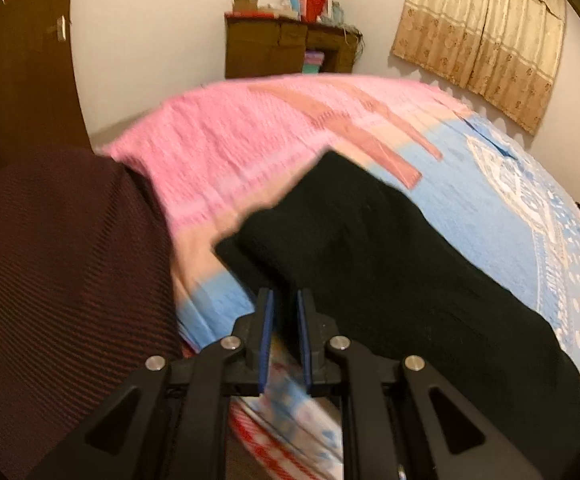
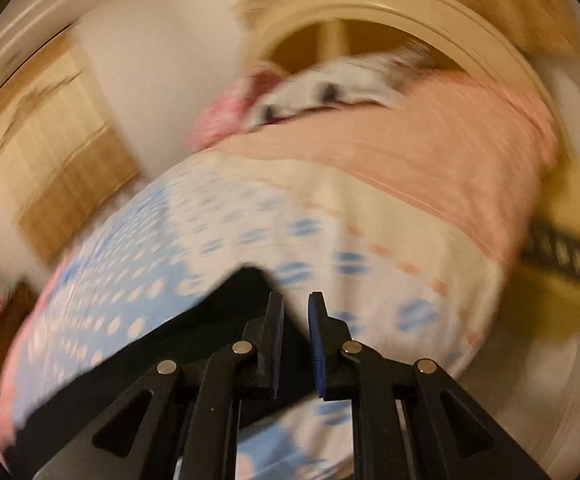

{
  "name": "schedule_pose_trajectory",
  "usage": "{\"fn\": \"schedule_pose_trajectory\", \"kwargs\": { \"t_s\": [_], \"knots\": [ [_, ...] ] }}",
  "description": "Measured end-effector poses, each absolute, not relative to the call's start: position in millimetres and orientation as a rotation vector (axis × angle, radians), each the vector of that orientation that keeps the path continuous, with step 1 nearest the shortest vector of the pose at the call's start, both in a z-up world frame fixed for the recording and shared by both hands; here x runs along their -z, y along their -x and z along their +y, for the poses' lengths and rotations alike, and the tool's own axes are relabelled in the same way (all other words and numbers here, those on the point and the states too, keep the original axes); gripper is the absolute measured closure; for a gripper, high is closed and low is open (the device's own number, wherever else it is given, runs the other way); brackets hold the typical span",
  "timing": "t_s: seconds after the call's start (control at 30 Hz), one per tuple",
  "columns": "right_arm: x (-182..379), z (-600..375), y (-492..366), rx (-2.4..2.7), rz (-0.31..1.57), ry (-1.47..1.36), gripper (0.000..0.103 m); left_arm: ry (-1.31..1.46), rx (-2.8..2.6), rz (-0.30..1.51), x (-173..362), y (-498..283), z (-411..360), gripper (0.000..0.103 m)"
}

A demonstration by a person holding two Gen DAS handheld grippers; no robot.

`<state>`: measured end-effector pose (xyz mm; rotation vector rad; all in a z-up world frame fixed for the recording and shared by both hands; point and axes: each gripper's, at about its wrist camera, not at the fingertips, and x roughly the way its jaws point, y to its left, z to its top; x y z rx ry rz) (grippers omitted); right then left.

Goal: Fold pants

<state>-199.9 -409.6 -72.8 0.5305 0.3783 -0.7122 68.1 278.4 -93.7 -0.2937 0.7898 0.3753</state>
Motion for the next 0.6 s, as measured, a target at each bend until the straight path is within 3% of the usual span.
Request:
{"fn": "schedule_pose_trajectory", "kwargs": {
  "t_s": [0.13, 0.2, 0.3, 0.43, 0.5, 0.6],
  "knots": [
    [65.7, -350.9, 136.0, 0.438, 0.443, -0.384, 0.09, 0.285, -0.436, 0.747, 77.1, -59.0, 301.6, 0.087],
    [65.4, -318.4, 98.5, 0.26, 0.482, -0.331, 0.089, 0.292, -0.442, 0.749, 75.5, -56.2, 307.5, 0.082],
    [68.1, -264.4, 47.7, 0.042, 0.557, -0.263, 0.089, 0.306, -0.425, 0.768, 78.8, -53.9, 308.8, 0.059],
    [71.4, -203.1, 17.4, -0.135, 0.597, -0.199, 0.089, 0.319, -0.366, 0.779, 82.4, -60.0, 300.8, 0.054],
    [74.7, -185.1, 15.1, -0.19, 0.598, -0.189, 0.089, 0.358, -0.331, 0.798, 87.7, -67.5, 298.9, 0.044],
    [84.9, -175.5, 10.4, -0.212, 0.635, -0.167, 0.086, 0.417, -0.271, 0.839, 101.0, -81.9, 294.6, 0.044]
  ]
}}
